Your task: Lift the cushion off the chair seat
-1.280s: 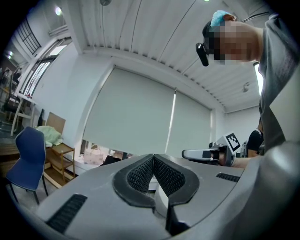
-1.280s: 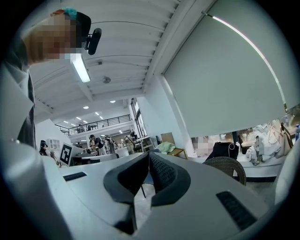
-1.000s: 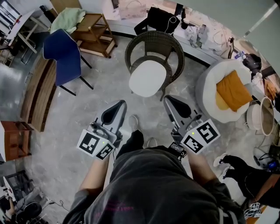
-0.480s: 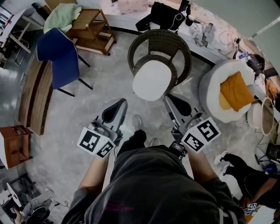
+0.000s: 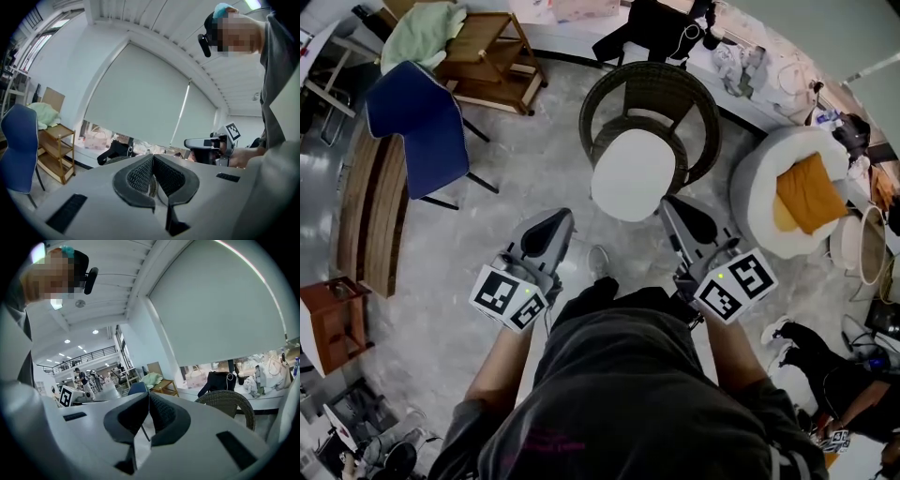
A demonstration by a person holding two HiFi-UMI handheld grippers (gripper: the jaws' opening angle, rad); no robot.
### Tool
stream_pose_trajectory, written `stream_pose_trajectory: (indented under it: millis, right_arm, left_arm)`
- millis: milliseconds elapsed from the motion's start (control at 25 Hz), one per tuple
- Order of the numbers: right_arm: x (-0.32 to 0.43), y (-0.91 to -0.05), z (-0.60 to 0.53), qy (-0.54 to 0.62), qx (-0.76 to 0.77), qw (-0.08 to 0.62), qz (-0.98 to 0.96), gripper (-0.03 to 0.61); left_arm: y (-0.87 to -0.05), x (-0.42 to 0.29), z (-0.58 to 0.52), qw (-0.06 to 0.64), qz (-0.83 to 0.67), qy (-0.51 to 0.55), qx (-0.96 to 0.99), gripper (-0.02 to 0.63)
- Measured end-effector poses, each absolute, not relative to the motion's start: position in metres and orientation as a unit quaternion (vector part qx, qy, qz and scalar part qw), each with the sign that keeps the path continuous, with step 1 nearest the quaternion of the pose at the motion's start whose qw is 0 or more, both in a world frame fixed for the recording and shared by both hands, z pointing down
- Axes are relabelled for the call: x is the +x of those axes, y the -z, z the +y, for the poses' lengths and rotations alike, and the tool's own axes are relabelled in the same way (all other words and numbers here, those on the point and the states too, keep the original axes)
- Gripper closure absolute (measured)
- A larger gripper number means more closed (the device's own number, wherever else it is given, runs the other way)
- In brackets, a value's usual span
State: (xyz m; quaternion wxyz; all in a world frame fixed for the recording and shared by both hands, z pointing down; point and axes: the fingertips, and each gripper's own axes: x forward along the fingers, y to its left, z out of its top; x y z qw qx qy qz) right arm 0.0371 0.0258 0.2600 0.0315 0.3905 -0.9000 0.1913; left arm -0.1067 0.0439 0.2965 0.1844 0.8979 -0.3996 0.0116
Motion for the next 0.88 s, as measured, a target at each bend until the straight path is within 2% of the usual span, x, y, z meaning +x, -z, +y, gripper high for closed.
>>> stream_pose_trajectory:
  millis: [480, 880]
  right_arm:
    - [0.039, -0.282, -0.027, -0.209, 0.423, 0.053, -0.880, 0.563]
    - [0.053, -0.345, -0.079, -0.244, 0.406, 0.073, -0.878, 0.563]
  left_arm:
    - [-0.327, -0.112, -0.011, 0.213, -0.382, -0.031, 0.899, 0.603]
    - [-0.426, -0.098, -0.063, 0.263, -0.391, -0.066, 0.880, 0.601]
